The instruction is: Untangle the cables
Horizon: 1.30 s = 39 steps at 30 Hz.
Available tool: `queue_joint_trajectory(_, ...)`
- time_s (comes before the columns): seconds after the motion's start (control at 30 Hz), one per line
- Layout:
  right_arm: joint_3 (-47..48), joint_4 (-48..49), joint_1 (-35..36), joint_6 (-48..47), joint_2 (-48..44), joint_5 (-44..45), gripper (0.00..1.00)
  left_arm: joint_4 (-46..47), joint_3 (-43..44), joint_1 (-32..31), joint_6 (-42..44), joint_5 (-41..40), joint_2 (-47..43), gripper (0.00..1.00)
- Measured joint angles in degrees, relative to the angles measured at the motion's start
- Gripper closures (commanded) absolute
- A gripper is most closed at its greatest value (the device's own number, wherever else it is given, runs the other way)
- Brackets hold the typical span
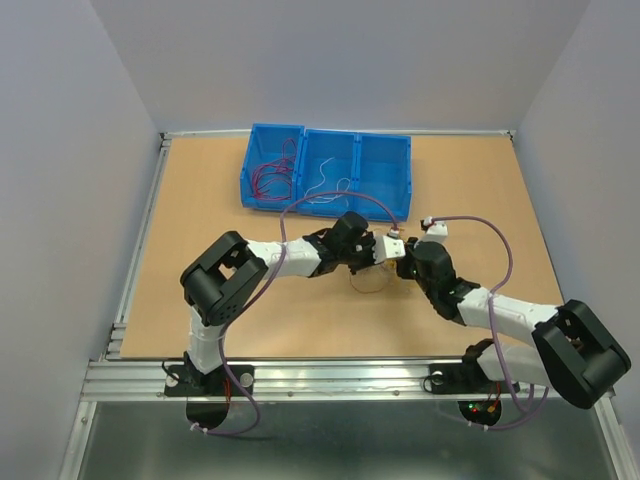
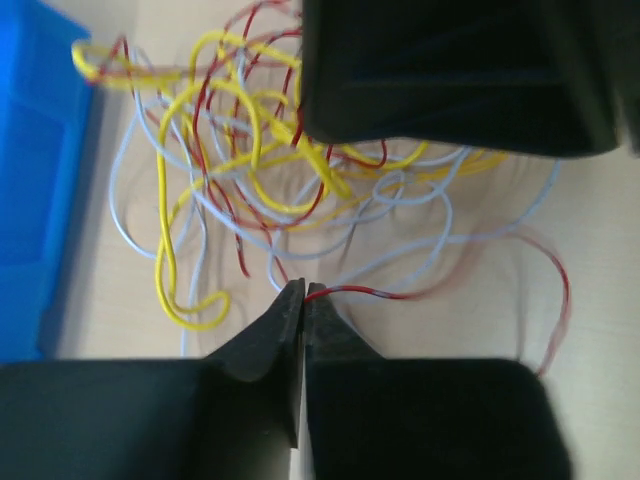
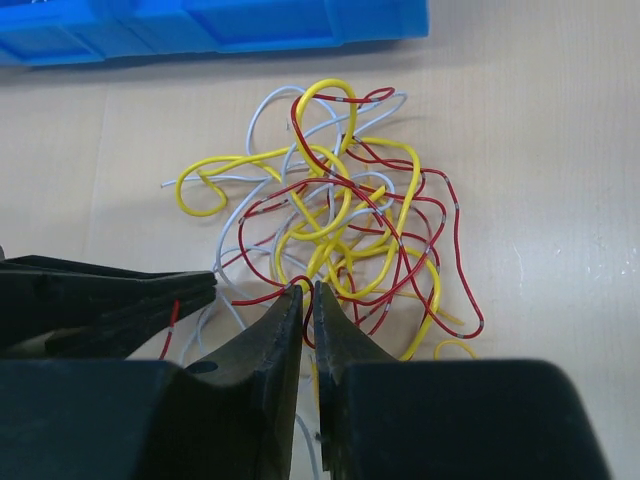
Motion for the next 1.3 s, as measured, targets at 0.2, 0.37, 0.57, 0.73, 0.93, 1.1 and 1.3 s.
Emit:
queue_joint_trajectory(0.2, -0.8, 0.2, 0.0, 0.2, -1.8, 0.9, 0.81, 2.4, -0.3, -1.7, -0.2, -3.0, -0.9, 1.0)
queue_joint_trajectory(0.37, -3.4, 0.1, 0.0, 1.1, -8.0, 3.1, 0.84, 0.0, -3.5, -0.7, -0.4, -2.1, -9.6, 1.0)
queue_joint_trajectory(0.57, -7.3, 0.0, 0.0, 2.2, -17.8, 6.0, 0.99, -1.2, -3.5, 2.8, -4.2, 1.6, -25.4, 1.0)
queue_joint_trajectory(0.73, -10.0, -0.1, 0.0, 3.0, -26.0, 8.6, 0.83, -1.2, -3.4, 9.5, -8.9, 3.8, -34.9, 1.0)
queue_joint_trajectory(0.93, -11.9, 2.1, 0.0, 0.6, -29.7, 2.9, 0.31, -1.2, -3.2, 14.2, -13.0, 8.7, -40.6, 1.0)
queue_joint_trajectory(1.1, -13.1, 9.6, 0.0, -3.6, -27.5, -13.6, 0.2, -6.0, 2.3, 13.4, -15.5, 16.1, -40.0, 1.0)
queue_joint_trajectory(1.3, -10.4, 17.0, 0.0, -6.9, -18.4, -29.0, 0.13, -11.4, 11.5, 10.7, -16.0, 18.3, -37.8, 1.0)
